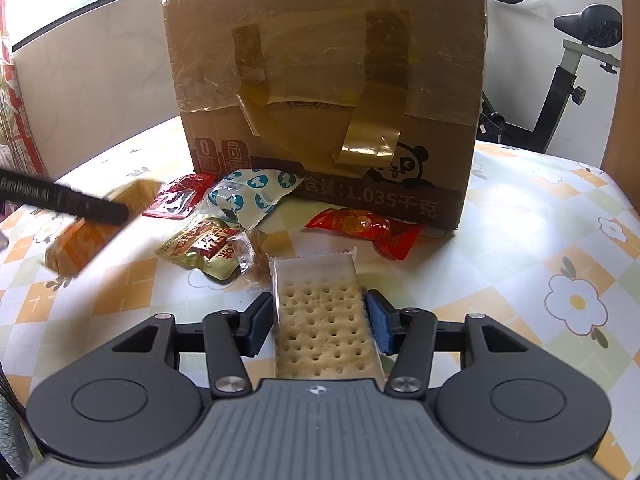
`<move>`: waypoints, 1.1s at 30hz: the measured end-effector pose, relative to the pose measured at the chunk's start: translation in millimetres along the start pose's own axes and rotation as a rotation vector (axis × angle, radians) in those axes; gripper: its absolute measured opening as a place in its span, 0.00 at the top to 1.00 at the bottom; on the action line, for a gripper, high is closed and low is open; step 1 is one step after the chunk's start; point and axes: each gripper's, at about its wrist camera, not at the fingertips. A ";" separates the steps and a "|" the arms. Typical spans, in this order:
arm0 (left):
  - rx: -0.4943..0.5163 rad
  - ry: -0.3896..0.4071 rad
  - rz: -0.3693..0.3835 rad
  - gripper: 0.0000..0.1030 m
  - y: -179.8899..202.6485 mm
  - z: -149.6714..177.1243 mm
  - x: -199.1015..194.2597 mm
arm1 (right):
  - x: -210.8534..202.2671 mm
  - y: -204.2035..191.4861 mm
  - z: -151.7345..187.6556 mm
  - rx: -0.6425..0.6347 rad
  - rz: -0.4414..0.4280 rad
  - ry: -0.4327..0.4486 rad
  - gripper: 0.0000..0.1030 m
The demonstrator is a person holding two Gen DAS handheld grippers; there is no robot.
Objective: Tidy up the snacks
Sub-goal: 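Grasp the orange-and-beige wafer bar with the left tool, then lift wafer bar with left tool while right tool lifts cracker pack, drop both into box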
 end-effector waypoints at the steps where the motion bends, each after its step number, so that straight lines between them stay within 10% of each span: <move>1: 0.010 -0.010 0.000 0.60 1.9 2.5 1.2 | 0.1 -0.1 0.1 0.000 0.000 0.000 0.48; 33: -0.018 -0.056 0.012 0.61 -2.1 9.5 5.0 | -3.7 3.3 0.8 0.038 -0.037 0.004 0.46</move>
Point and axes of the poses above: each gripper's, at about its wrist camera, not at the fingertips, and x roughly the way its jaws point, y to its right, z to its underside, and after that the axes turned 9 degrees about y, right-handed
